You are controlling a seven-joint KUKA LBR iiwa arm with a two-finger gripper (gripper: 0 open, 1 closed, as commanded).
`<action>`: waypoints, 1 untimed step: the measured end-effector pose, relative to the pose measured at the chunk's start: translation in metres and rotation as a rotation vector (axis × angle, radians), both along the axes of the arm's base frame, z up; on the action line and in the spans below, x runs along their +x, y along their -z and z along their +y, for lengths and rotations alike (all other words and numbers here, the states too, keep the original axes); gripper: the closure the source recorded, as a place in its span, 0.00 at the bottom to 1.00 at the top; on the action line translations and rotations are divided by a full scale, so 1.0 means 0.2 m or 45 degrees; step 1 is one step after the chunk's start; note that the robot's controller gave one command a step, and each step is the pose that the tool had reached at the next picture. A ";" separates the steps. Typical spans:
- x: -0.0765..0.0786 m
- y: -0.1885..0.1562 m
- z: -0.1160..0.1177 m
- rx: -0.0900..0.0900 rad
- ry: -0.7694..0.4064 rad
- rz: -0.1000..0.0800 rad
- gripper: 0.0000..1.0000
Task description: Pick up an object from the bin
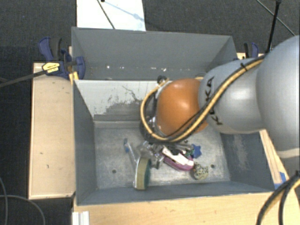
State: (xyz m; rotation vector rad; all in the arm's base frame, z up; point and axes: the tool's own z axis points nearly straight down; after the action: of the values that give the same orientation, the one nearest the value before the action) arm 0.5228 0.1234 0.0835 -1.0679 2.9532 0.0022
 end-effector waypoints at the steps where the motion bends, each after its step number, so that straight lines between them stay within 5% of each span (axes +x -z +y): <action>1: 0.00 -0.74 0.05 0.002 -0.012 -0.014 1.00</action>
Offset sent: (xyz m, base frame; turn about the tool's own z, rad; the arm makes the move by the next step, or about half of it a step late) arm -0.0030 0.0093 0.1430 -0.0124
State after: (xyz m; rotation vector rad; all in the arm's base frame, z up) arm 0.5222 0.1338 0.2319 -1.0779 2.9380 -0.0012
